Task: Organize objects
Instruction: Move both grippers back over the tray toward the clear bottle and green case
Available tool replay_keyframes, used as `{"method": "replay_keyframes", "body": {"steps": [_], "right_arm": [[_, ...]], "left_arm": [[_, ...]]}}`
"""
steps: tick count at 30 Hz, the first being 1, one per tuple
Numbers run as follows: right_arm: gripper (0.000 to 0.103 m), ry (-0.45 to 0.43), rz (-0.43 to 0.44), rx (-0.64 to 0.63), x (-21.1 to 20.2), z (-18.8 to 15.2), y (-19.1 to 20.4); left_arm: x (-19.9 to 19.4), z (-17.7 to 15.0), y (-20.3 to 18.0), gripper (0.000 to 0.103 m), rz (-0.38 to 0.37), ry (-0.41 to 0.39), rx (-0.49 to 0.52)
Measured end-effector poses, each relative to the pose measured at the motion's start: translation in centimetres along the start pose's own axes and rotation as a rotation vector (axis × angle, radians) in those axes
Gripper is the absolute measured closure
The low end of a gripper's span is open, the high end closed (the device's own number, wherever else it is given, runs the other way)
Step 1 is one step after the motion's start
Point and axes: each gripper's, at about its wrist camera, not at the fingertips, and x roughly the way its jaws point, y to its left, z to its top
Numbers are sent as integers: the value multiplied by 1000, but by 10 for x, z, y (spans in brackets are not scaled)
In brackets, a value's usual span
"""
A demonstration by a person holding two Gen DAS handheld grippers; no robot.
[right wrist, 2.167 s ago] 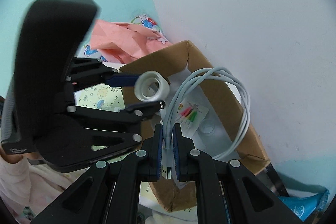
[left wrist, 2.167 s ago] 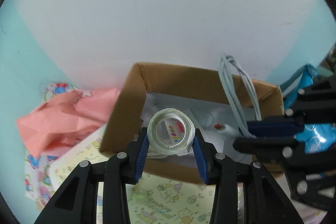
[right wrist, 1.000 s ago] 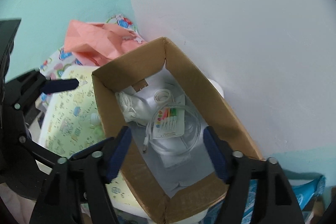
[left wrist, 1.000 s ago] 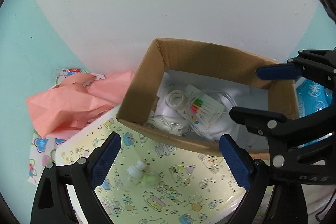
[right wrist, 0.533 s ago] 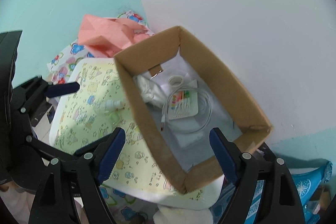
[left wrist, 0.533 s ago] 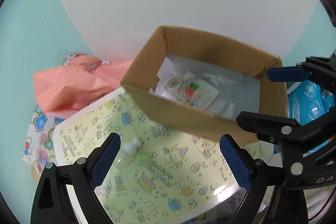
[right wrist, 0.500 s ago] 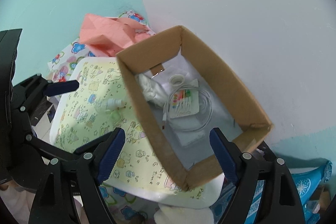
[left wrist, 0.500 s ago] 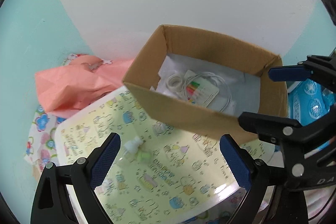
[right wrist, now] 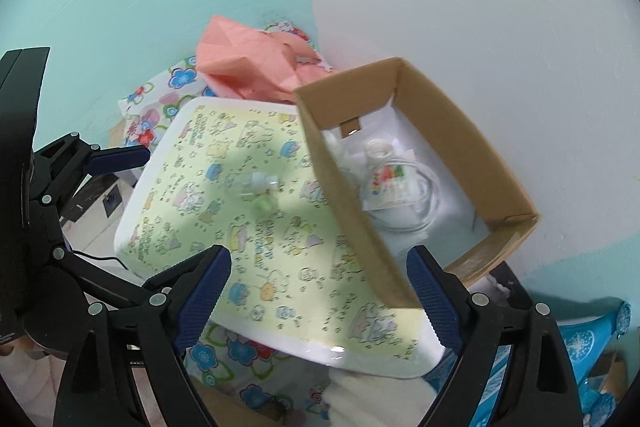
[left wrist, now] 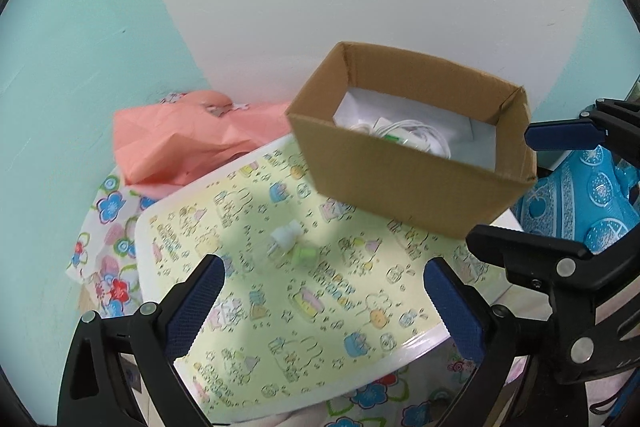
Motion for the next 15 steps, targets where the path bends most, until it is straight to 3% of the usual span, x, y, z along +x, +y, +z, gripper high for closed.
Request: {"method": "replay_keyframes", "body": {"steps": [7, 15], "right_arm": [[10, 7, 11, -43, 7, -8, 28], [0, 32, 71, -57, 20, -3, 47]], "left_arm": [[-6, -28, 15, 2, 24, 11, -28], [-3, -51, 34, 0, 15, 15, -76]]}}
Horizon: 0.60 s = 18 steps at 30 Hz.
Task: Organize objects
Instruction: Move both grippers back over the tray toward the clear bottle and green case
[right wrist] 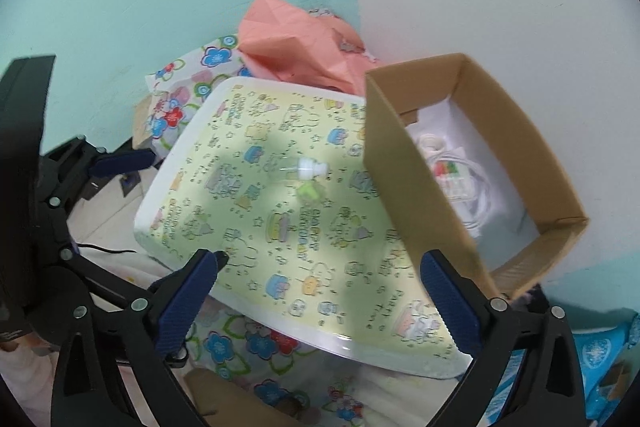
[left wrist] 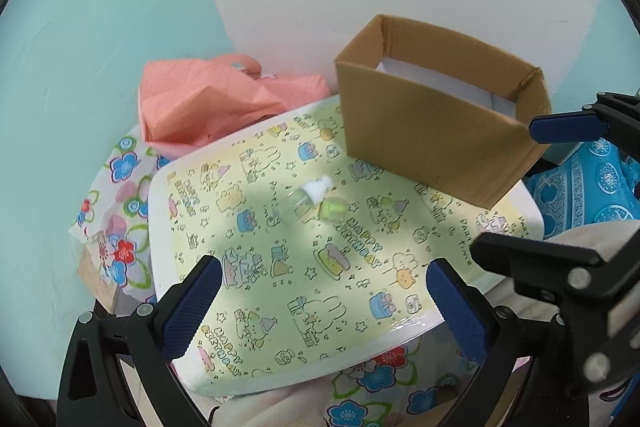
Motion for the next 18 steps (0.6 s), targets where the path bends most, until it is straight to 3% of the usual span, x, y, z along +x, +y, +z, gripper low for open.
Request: {"method": "replay_keyframes", "body": {"steps": [7, 18], "right_arm": [[0, 44, 15, -11, 24, 9, 9], [0, 120, 25, -11, 75, 21, 11]], "left_arm": [[19, -7, 27, 0, -22, 41, -62], [64, -12, 61, 0, 11, 107, -82]]}}
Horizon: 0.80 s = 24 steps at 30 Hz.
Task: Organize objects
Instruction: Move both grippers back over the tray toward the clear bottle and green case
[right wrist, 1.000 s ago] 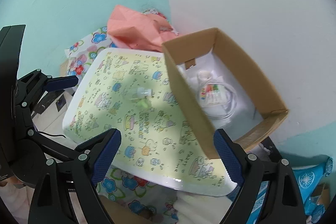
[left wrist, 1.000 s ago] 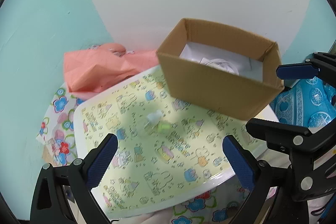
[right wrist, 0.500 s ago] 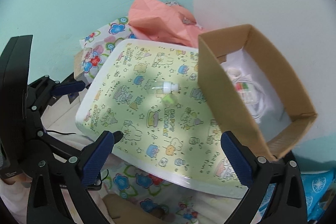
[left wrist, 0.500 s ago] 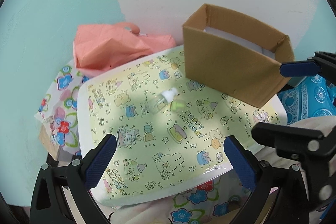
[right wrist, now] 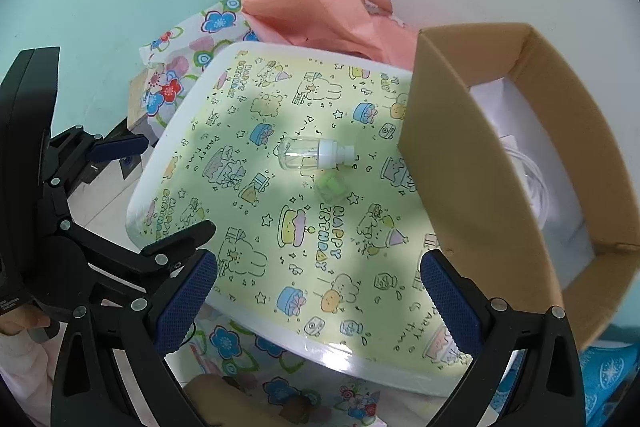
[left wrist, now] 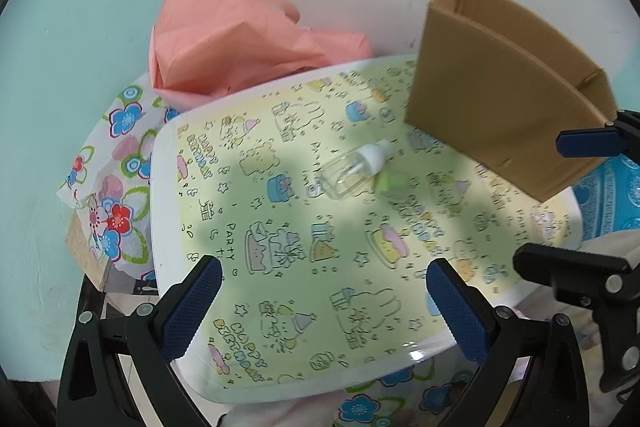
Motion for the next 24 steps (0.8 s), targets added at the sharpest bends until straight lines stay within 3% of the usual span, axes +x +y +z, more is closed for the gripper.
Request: {"method": "replay_keyframes", "body": {"steps": [8, 19, 24], "right_arm": [[0, 98, -2, 13, 47, 9, -4], [1, 102, -4, -2, 82, 18, -14], [6, 140, 11, 7, 102, 24, -20]], "left_arm": [[29, 3, 9, 0, -25, 25, 30], [68, 20, 11, 0, 3, 68, 113], [87, 29, 8, 0, 22, 78, 194]]}}
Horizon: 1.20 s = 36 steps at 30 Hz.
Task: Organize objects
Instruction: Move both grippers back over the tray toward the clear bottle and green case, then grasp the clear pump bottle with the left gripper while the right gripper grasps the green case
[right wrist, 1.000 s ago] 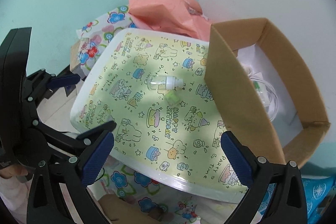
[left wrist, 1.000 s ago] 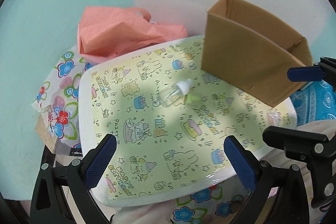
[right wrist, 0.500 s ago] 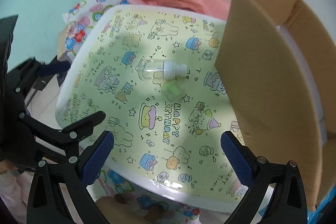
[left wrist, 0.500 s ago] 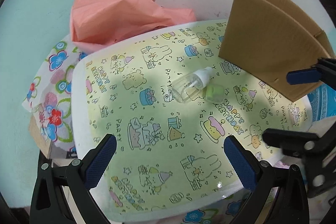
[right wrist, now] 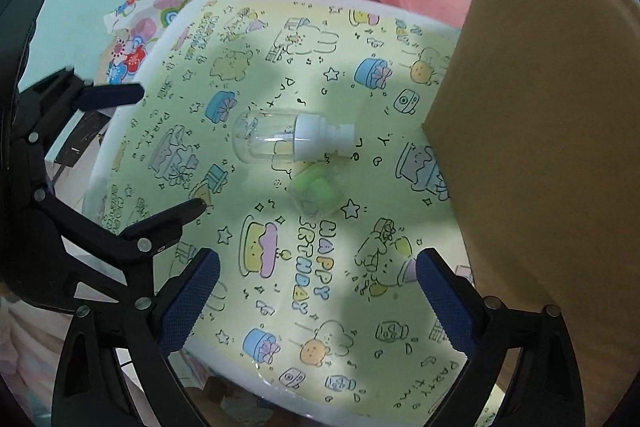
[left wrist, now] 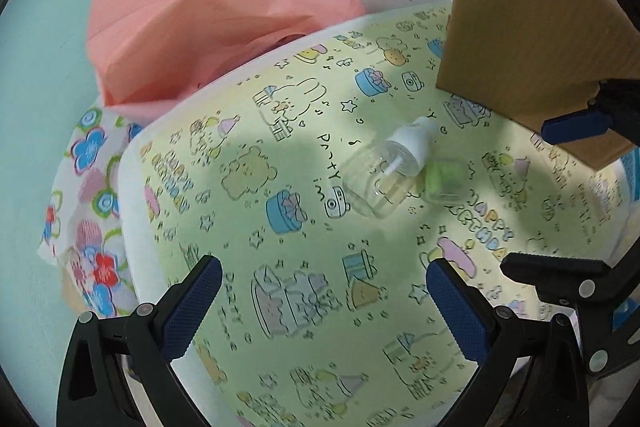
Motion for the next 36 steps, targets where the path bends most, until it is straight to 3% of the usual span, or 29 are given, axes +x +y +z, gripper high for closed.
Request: {"method": "replay_keyframes", "body": {"steps": [9, 16, 25, 28, 36], "right_arm": [[19, 5, 10, -36, 22, 9, -4], [32, -5, 15, -37, 28, 8, -13], [37, -18, 35, -19, 27, 9, -19], [37, -20, 49, -2, 27, 7, -22], [38, -28, 22, -31, 25, 5, -14]], "left_arm": [[32, 21, -7, 0, 15, -31, 164], [43, 35, -10, 5, -13, -48, 173], [47, 39, -10, 34, -130, -44, 127], [51, 39, -11, 50, -141, -30, 94], [49, 34, -3, 52, -135, -16, 21]]}}
